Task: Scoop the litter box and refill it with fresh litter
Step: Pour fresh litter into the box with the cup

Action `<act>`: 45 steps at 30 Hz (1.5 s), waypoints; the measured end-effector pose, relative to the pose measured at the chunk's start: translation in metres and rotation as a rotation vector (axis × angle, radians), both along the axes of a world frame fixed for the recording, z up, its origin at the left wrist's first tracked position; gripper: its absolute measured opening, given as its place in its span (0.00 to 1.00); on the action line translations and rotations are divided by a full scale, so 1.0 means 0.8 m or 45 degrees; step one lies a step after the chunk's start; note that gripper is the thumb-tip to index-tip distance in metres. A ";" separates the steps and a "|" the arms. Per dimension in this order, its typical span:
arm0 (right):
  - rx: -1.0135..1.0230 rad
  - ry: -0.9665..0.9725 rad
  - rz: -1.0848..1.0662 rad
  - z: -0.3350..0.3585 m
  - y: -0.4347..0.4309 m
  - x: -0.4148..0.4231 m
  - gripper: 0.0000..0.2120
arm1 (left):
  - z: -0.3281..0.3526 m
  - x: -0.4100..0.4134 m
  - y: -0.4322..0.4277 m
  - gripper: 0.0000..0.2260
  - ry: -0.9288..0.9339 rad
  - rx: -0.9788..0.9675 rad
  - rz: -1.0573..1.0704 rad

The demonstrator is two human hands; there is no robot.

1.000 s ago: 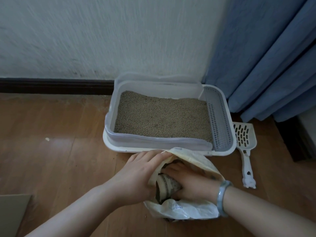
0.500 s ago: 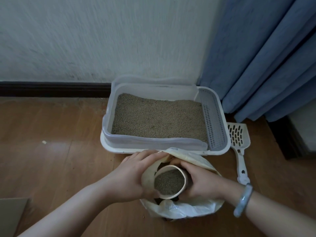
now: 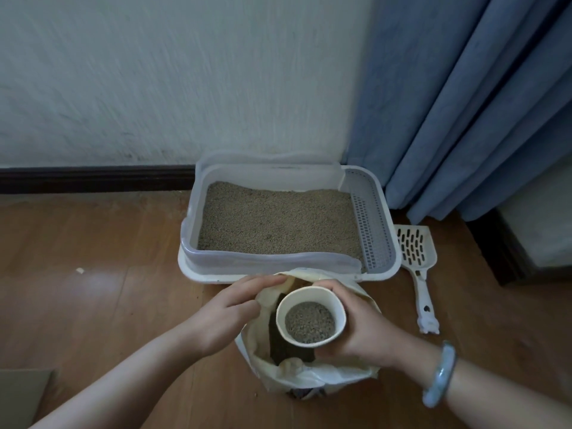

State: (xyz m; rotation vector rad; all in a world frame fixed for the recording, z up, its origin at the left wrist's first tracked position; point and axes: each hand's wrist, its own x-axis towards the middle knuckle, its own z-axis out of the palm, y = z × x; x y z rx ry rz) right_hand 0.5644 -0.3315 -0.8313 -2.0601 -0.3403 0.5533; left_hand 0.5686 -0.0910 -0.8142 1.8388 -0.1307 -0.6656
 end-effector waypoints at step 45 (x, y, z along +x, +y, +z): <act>-0.799 -0.937 0.033 -0.029 0.036 0.201 0.39 | -0.039 0.024 0.005 0.14 -0.342 0.149 0.038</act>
